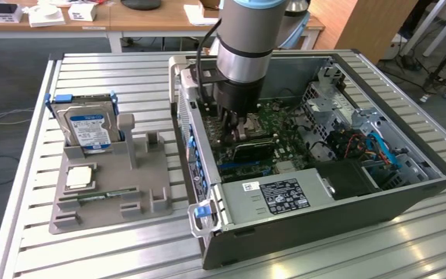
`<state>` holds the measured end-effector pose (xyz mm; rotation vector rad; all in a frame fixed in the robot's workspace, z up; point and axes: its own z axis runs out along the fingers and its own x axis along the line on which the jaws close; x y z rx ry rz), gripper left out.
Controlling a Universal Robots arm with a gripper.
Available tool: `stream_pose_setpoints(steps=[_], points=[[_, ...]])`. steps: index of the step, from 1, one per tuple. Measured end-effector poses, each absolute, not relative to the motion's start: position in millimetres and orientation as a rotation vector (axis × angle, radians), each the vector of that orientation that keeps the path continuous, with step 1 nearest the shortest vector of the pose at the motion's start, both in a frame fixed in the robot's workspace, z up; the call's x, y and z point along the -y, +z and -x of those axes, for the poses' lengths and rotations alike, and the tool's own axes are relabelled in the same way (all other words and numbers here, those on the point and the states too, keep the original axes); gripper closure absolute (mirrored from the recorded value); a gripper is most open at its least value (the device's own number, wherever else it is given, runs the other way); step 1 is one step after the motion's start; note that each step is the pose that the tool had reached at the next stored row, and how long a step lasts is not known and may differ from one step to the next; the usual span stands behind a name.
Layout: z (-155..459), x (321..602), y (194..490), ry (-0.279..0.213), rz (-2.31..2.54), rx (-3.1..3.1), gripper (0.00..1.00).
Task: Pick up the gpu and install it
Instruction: 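Press down on the gpu until it lock into place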
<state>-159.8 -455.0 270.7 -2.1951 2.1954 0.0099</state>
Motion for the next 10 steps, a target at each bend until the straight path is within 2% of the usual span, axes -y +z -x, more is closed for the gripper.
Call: stream_pose_setpoints(steps=[10], points=[[152.5, 455.1, 271.5, 0.014, 2.197, -2.197, 0.89]])
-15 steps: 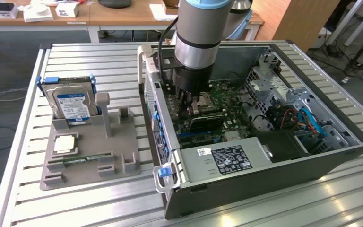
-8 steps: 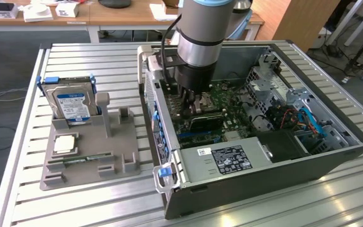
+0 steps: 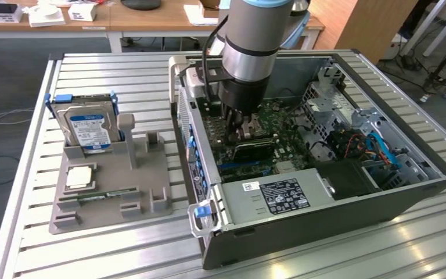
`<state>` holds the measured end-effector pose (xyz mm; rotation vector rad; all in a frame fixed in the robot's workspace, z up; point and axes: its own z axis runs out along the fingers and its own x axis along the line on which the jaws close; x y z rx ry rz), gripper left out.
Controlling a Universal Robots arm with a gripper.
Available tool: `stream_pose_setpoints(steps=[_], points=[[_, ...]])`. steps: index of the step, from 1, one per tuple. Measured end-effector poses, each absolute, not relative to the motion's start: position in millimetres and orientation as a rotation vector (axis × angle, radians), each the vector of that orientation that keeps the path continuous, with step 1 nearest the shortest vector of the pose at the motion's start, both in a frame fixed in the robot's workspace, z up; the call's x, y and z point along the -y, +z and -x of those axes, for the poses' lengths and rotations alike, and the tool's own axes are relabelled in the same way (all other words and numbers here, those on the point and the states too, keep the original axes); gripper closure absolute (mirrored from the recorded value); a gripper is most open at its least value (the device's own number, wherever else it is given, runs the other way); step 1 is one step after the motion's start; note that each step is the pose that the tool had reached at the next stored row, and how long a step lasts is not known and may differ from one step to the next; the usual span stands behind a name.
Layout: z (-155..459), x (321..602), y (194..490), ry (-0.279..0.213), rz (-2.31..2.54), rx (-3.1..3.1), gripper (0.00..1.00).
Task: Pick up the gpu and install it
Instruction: 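Press down on the gpu until it lock into place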
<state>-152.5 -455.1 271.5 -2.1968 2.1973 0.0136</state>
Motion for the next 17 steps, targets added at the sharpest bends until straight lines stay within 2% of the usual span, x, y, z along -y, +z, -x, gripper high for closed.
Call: stream_pose_setpoints(steps=[17], points=[[152.5, 455.1, 267.2, 0.014, 2.197, -2.197, 0.89]])
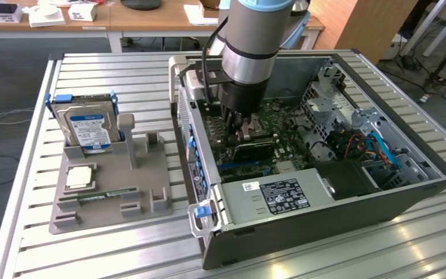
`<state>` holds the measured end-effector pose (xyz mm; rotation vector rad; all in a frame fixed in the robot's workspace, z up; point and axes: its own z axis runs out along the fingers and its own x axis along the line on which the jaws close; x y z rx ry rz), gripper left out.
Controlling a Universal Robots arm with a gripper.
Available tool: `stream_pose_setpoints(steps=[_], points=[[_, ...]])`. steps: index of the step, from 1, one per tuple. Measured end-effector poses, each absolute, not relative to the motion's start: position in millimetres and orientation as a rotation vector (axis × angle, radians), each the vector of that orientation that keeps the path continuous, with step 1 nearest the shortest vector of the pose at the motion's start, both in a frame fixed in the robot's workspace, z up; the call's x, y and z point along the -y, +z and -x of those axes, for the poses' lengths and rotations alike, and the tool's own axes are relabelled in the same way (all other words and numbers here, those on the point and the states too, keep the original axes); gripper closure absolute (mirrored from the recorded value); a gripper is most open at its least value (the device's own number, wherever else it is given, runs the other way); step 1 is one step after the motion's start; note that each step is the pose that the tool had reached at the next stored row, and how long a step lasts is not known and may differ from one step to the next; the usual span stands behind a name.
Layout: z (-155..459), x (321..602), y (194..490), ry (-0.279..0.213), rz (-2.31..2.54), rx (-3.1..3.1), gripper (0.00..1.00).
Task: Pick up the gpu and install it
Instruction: 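Press down on the gpu until it lock into place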
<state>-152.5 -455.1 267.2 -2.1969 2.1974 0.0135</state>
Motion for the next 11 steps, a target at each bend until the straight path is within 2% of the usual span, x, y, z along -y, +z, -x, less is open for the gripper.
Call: stream_pose_setpoints(steps=[11], points=[[152.5, 454.5, 271.5, 0.014, 2.197, -2.197, 0.89]])
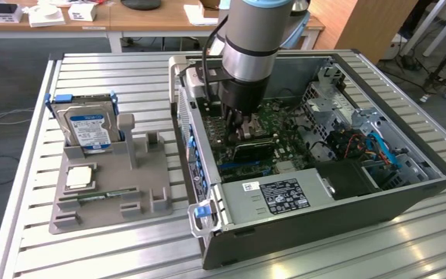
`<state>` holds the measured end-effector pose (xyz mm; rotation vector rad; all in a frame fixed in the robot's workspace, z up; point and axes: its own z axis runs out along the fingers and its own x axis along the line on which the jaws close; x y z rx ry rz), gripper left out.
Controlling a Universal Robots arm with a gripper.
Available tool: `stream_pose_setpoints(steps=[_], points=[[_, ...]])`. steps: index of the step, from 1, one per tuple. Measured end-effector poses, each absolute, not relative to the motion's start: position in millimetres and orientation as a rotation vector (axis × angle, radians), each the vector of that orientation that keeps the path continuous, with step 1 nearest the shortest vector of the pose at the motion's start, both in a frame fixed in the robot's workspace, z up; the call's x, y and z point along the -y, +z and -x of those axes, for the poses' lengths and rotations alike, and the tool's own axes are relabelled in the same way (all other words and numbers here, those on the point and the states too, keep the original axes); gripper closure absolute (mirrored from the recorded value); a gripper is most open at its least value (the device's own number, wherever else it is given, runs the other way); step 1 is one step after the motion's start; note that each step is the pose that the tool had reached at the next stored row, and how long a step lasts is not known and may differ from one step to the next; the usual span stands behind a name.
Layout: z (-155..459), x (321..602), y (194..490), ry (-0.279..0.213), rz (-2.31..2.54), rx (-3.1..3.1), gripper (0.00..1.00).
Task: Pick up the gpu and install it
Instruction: 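Press down on the gpu until it lock into place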
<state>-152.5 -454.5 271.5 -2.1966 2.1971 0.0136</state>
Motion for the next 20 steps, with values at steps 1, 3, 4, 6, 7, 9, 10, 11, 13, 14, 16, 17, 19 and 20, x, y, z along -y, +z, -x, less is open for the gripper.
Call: stream_pose_setpoints(steps=[1, 3, 4, 6, 7, 9, 10, 11, 13, 14, 16, 17, 19, 20], points=[[152.9, 454.0, 271.5, 0.014, 2.197, -2.197, 0.89], [154.3, 453.0, 271.3, 0.014, 2.196, -2.197, 0.89], [154.6, 452.9, 271.3, 0.014, 2.196, -2.198, 0.89], [154.6, 452.9, 270.9, 0.014, 2.196, -2.198, 0.89], [154.6, 452.8, 270.0, 0.014, 2.197, -2.198, 0.89], [154.6, 452.4, 268.1, 0.014, 2.196, -2.198, 0.89], [154.6, 452.4, 268.1, 0.013, 2.197, -2.198, 0.89], [154.6, 452.4, 268.0, 0.013, 2.197, -2.198, 0.89], [154.7, 452.3, 267.7, 0.014, 2.197, -2.198, 0.89], [154.7, 452.3, 267.3, 0.014, 2.197, -2.198, 0.89], [154.7, 452.4, 266.8, 0.014, 2.197, -2.198, 0.89], [154.7, 452.4, 266.7, 0.013, 2.197, -2.198, 0.89], [154.7, 452.3, 266.3, 0.014, 2.197, -2.198, 0.89], [154.7, 452.3, 266.3, 0.014, 2.196, -2.198, 0.89]])
